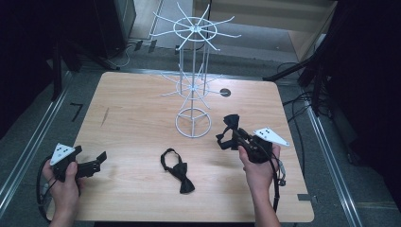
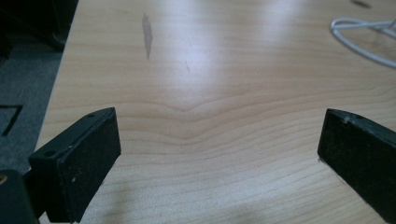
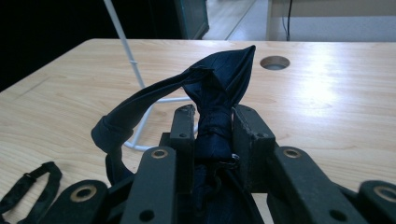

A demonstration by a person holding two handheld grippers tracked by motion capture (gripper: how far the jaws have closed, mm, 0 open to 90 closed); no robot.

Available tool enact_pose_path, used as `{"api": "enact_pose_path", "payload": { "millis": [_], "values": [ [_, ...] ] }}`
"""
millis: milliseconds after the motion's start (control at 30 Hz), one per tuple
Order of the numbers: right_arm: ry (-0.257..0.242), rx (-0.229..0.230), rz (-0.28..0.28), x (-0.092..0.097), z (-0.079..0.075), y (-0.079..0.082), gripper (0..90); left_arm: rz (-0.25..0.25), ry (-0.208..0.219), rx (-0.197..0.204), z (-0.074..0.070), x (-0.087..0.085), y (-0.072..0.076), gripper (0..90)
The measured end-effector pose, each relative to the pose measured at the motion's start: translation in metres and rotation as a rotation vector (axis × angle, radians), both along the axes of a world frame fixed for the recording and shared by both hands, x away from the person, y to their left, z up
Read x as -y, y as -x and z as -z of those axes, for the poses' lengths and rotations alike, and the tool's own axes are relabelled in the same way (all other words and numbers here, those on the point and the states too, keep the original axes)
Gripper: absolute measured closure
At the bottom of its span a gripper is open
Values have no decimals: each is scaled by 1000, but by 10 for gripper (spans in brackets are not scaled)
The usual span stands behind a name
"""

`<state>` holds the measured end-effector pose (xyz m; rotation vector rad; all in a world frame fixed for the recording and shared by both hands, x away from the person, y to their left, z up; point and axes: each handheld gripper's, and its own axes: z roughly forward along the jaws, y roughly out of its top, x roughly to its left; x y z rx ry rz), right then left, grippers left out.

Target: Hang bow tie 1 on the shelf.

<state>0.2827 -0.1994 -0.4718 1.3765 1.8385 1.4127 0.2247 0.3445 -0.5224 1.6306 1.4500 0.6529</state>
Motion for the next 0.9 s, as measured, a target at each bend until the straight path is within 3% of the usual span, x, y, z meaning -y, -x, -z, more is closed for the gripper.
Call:
{"api": "enact_pose_path", "payload": {
  "millis": [133,900],
  "values": [
    [-6,9,-18,-6,-3,1,716,-20,34,-11,0,-5,-1,0],
    [-68,103,-51,-23,-43,14,716,7,25,-31,1,-3,-2,0]
  ]
}}
